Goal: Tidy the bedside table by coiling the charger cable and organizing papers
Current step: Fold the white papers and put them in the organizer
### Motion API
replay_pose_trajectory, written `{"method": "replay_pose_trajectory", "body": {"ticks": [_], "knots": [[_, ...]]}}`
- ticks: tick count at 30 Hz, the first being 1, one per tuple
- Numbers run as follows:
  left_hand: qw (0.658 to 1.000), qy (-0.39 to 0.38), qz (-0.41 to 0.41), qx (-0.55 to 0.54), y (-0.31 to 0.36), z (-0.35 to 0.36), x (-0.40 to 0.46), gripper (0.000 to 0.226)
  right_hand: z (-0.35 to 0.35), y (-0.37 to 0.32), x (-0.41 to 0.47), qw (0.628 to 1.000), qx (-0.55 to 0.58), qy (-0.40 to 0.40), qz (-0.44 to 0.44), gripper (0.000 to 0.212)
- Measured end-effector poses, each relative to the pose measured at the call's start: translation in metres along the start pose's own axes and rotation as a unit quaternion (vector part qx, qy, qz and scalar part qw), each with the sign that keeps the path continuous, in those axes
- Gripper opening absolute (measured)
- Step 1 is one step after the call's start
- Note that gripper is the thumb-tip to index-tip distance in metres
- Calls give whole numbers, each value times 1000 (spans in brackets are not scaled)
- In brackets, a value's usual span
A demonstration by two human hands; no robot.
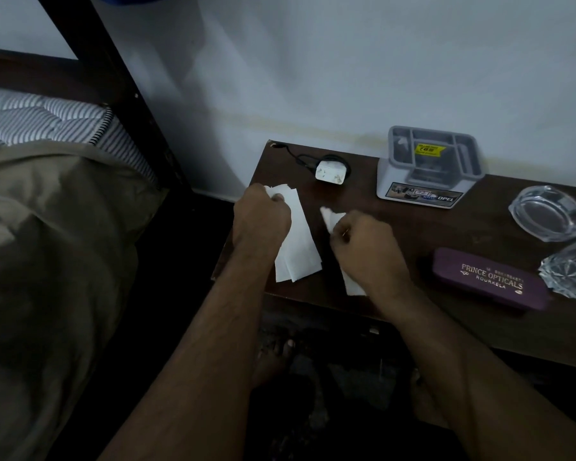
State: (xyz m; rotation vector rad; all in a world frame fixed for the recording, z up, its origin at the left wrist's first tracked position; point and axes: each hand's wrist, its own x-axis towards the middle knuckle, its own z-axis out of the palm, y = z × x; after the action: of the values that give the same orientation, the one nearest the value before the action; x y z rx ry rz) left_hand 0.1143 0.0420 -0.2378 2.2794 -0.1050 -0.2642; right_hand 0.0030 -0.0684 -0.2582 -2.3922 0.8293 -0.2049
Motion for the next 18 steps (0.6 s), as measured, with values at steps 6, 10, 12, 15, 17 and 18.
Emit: {"method": "replay_pose_trajectory", "body": {"ticks": [6,10,12,15,17,18], "knots": [[983,-73,-100,-135,6,2,0,40,-18,4,11,959,275,52,51,5],[955,-138,-153,-212,14,0,-7,38,-13,-4,5,975,201,81,-48,3],[950,-160,-149,-221,16,-1,-10,32,-9,-10,0,983,144,81,-82,3],[944,-187,-135,-237,18,-1,-13,23,-6,-17,-6,987,97,71,-110,2],[943,-198,-128,-236,18,0,-15,25,-5,-21,-8,985,78,71,-135,2],[943,-199,-127,-234,18,0,-15,25,-5,-22,-9,985,72,66,-142,2]]}}
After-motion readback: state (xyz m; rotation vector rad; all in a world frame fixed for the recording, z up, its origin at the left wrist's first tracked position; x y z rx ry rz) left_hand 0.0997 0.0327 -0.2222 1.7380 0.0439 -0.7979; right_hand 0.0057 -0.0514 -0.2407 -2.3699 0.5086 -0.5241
